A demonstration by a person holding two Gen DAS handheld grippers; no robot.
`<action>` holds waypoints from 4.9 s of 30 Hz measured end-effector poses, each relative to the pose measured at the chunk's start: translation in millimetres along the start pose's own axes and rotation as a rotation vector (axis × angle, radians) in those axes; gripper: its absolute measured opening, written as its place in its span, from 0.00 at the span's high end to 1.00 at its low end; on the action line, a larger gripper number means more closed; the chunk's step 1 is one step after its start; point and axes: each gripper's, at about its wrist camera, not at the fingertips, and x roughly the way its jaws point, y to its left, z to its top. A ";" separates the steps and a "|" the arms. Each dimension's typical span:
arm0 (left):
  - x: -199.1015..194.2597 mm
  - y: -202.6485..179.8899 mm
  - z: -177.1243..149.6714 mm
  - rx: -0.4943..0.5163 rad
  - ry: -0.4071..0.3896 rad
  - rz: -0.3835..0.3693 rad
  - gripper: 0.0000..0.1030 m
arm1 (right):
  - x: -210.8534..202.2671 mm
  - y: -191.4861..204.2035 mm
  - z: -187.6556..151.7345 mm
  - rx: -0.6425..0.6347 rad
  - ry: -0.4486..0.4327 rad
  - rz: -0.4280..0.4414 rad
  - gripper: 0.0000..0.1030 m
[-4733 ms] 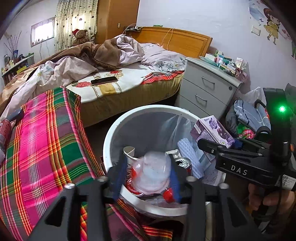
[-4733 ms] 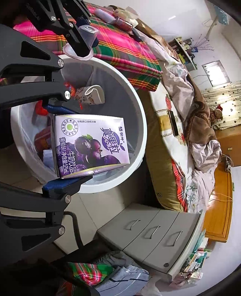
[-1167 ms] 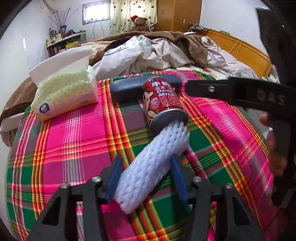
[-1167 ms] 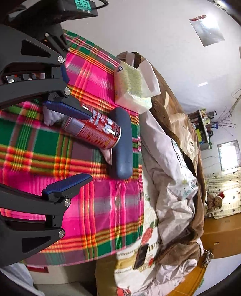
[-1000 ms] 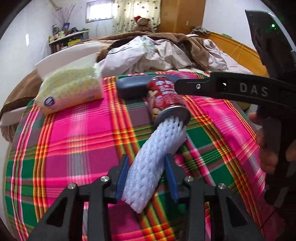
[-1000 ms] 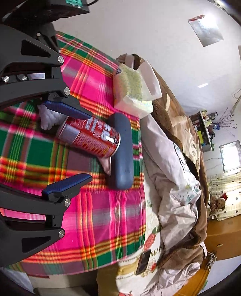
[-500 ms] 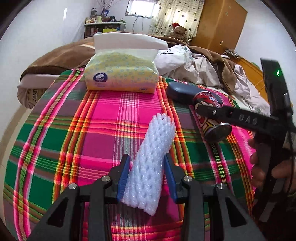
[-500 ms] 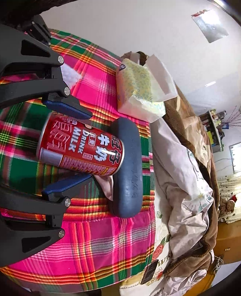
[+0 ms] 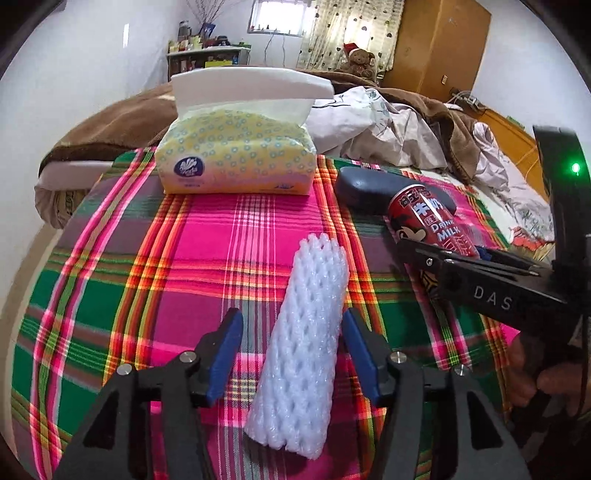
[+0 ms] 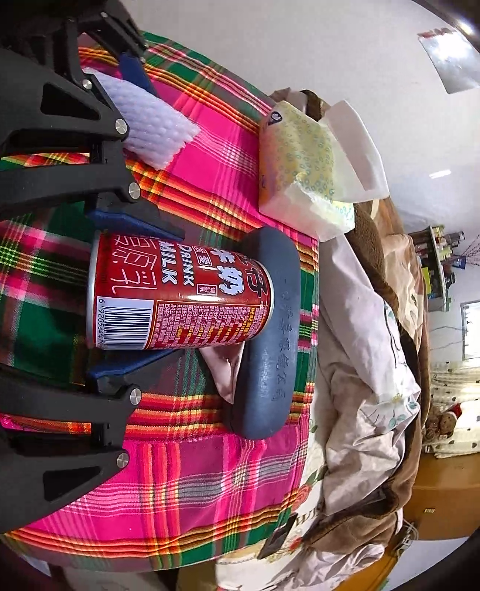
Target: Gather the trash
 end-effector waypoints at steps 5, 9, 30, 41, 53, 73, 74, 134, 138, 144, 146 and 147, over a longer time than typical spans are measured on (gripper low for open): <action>-2.3 -3.6 -1.7 0.021 0.003 0.017 0.69 | -2.6 -5.1 -2.5 0.020 -0.009 0.005 0.46; -9.2 -7.9 -5.4 0.037 -0.008 0.026 0.73 | -6.3 -5.3 -6.4 0.018 -0.018 0.007 0.47; -92.3 -70.9 -27.3 0.070 -0.106 -0.021 0.73 | -87.1 -26.0 -45.1 0.056 -0.117 0.054 0.47; -132.4 -121.7 -46.5 0.114 -0.158 -0.079 0.73 | -142.0 -58.8 -75.5 0.103 -0.187 0.038 0.47; -144.9 -195.0 -64.7 0.200 -0.154 -0.180 0.73 | -187.4 -115.0 -113.1 0.192 -0.234 -0.030 0.47; -120.4 -351.0 -99.5 0.372 -0.056 -0.363 0.73 | -232.2 -222.9 -173.4 0.338 -0.217 -0.258 0.47; -117.8 -357.9 -101.3 0.381 -0.052 -0.365 0.73 | -233.1 -227.8 -176.8 0.344 -0.213 -0.267 0.47; -179.9 -300.9 -184.5 0.254 -0.224 -0.067 0.31 | -266.7 -173.7 -245.8 0.230 -0.382 -0.207 0.44; -183.5 -288.4 -191.5 0.236 -0.232 -0.053 0.31 | -266.1 -166.1 -251.3 0.232 -0.395 -0.178 0.44; -189.2 -282.8 -200.0 0.231 -0.252 -0.024 0.31 | -261.1 -154.0 -256.9 0.214 -0.389 -0.171 0.44; -190.9 -282.2 -201.4 0.229 -0.256 -0.023 0.31 | -262.3 -151.1 -258.4 0.204 -0.388 -0.179 0.44; -191.5 -282.5 -202.2 0.230 -0.259 -0.026 0.31 | -263.1 -149.2 -260.0 0.203 -0.391 -0.181 0.44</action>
